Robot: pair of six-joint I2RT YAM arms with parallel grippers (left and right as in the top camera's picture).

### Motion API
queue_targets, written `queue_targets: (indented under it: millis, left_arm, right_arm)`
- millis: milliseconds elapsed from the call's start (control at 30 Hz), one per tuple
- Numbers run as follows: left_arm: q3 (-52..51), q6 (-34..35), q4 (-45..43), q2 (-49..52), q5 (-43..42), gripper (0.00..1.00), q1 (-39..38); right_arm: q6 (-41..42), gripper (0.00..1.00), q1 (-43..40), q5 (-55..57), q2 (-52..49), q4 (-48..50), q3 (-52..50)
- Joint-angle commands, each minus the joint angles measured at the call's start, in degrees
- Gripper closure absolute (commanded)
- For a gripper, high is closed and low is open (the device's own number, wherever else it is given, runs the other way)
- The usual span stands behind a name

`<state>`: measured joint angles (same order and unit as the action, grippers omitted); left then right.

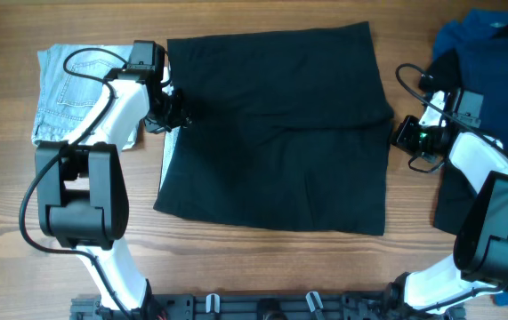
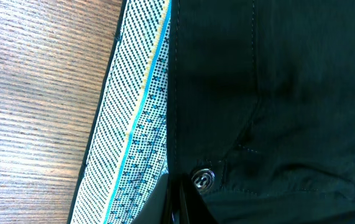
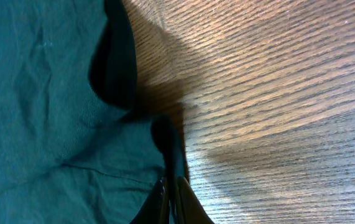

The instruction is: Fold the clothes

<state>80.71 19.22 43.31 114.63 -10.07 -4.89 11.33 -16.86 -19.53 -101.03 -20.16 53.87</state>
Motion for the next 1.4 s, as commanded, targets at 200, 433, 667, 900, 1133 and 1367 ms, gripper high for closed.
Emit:
queue_targets:
  millis: [200, 433, 667, 900, 1133, 1367]
  left_arm:
    - [-0.2, 0.6, 0.0, -0.8, 1.6, 0.96, 0.2]
    - [-0.2, 0.6, 0.0, -0.8, 1.6, 0.96, 0.2]
    - [-0.2, 0.6, 0.0, -0.8, 1.6, 0.96, 0.2]
    - [-0.2, 0.6, 0.3, -0.8, 2.9, 0.96, 0.2]
    - [-0.2, 1.2, 0.5, -0.8, 9.9, 0.96, 0.2]
    - [-0.2, 1.2, 0.2, -0.8, 8.9, 0.95, 0.1]
  right_arm:
    - [2.8, 0.96, -0.1, -3.2, -0.9, 5.2, -3.5]
    - [3.7, 0.96, -0.1, -3.4, -1.0, 5.6, -3.7]
    - [5.4, 0.96, -0.1, -2.4, -5.9, 7.7, -3.7]
    - [8.9, 0.96, -0.1, 4.5, -6.1, 5.9, -3.7]
    - [9.3, 0.96, -0.1, 4.5, -6.1, 5.8, -3.7]
    - [9.3, 0.96, -0.1, 4.5, -6.1, 6.0, -3.5]
